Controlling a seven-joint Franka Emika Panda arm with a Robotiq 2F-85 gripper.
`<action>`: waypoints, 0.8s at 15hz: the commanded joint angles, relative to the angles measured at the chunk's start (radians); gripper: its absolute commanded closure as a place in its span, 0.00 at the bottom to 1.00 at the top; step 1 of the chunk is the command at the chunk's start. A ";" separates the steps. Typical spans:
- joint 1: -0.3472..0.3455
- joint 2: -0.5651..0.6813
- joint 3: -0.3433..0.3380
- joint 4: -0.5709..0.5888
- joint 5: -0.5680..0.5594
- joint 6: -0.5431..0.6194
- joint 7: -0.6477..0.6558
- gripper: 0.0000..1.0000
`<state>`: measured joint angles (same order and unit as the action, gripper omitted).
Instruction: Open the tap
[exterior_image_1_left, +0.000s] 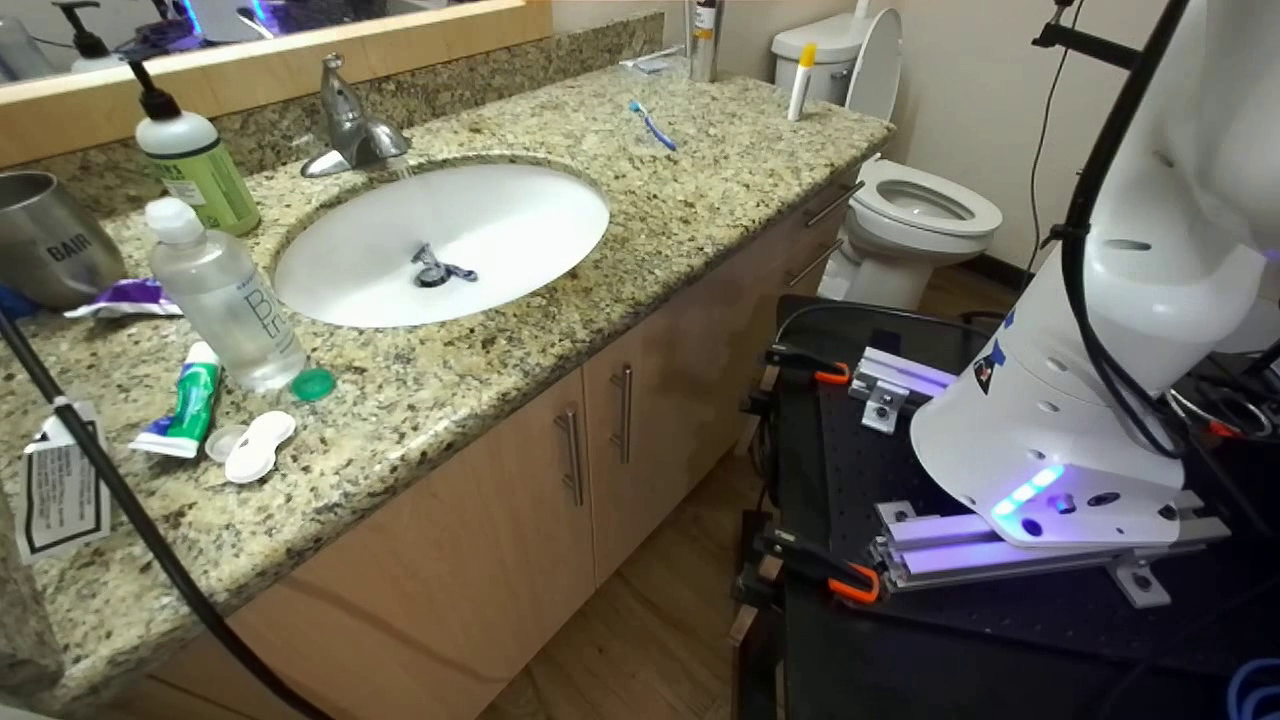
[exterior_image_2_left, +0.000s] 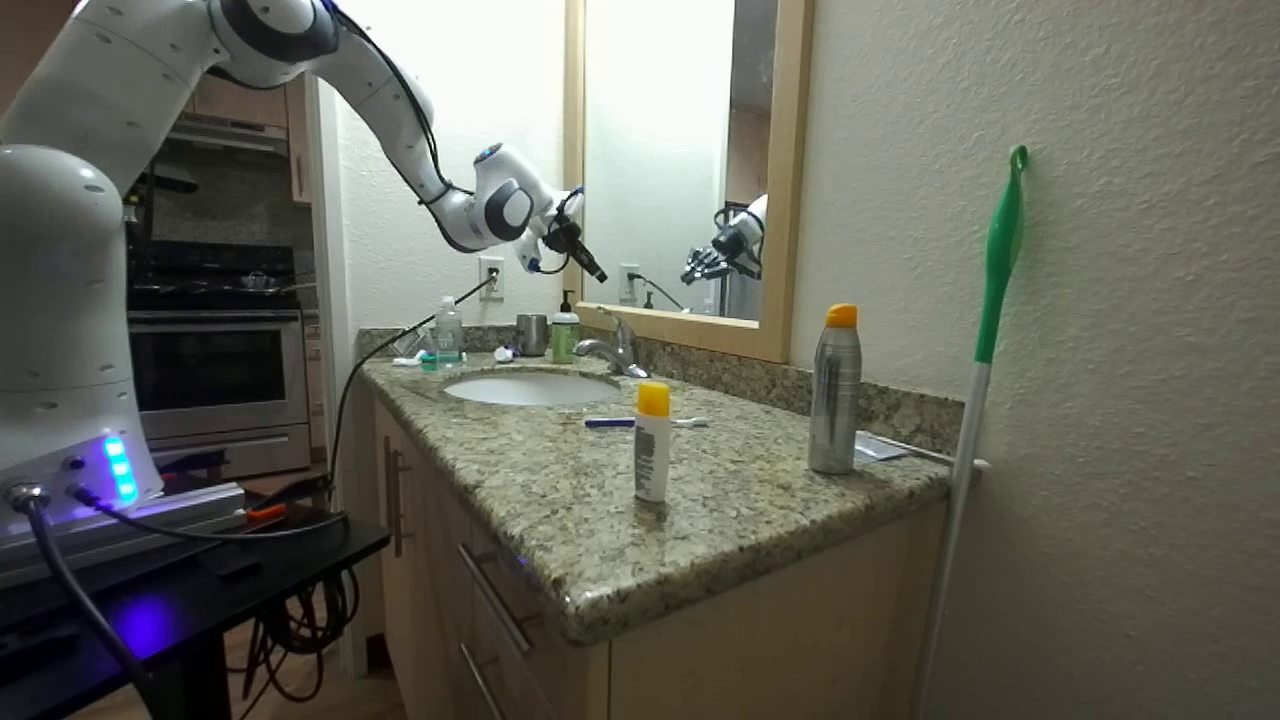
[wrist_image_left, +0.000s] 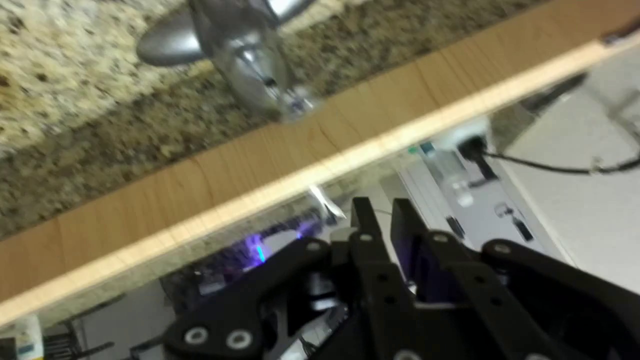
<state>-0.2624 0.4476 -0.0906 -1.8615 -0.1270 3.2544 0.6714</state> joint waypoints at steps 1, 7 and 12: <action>-0.144 -0.143 0.194 -0.055 0.013 0.087 0.008 0.82; -0.247 -0.218 0.361 -0.033 -0.001 -0.053 -0.001 0.34; -0.536 -0.297 0.698 -0.051 0.137 -0.213 -0.280 0.02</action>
<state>-0.6268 0.2178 0.4178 -1.8842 -0.1050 3.1297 0.5674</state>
